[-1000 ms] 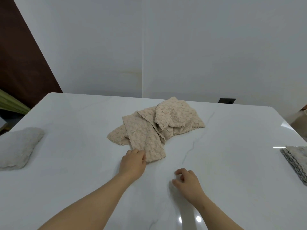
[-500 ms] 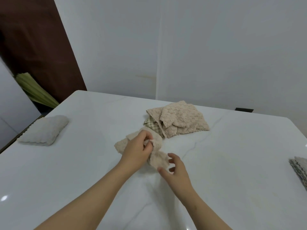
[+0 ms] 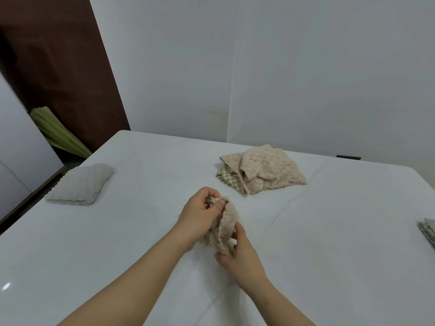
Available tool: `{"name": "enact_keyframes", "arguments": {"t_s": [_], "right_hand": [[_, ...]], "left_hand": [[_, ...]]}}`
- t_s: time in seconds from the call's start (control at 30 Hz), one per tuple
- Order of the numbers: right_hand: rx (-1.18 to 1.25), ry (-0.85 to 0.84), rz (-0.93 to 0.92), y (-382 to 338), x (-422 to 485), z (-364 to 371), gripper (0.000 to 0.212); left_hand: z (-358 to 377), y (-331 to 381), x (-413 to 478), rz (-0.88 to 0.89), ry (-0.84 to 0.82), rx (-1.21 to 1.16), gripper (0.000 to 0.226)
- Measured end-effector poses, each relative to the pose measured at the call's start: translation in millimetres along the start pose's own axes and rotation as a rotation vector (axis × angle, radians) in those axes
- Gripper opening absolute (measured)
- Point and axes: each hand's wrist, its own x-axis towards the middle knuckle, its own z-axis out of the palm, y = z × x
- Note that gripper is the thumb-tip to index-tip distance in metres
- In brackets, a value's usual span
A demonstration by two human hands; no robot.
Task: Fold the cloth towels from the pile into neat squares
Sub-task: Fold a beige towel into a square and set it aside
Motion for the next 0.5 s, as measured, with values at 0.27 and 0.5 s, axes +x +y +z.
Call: {"name": "enact_keyframes", "arguments": {"t_s": [0.27,0.5], "right_hand": [[-0.102,0.208,-0.028,-35.6,23.3,22.1,0.015],[-0.059,0.488,-0.172,-94.2,43.6,15.2,0.019]], "left_hand": [[-87.6,-15.0,19.0,-0.027,0.169,0.007,0.017],[-147.1,6.7,42.5,0.133,0.31,0.038,0.017]]}}
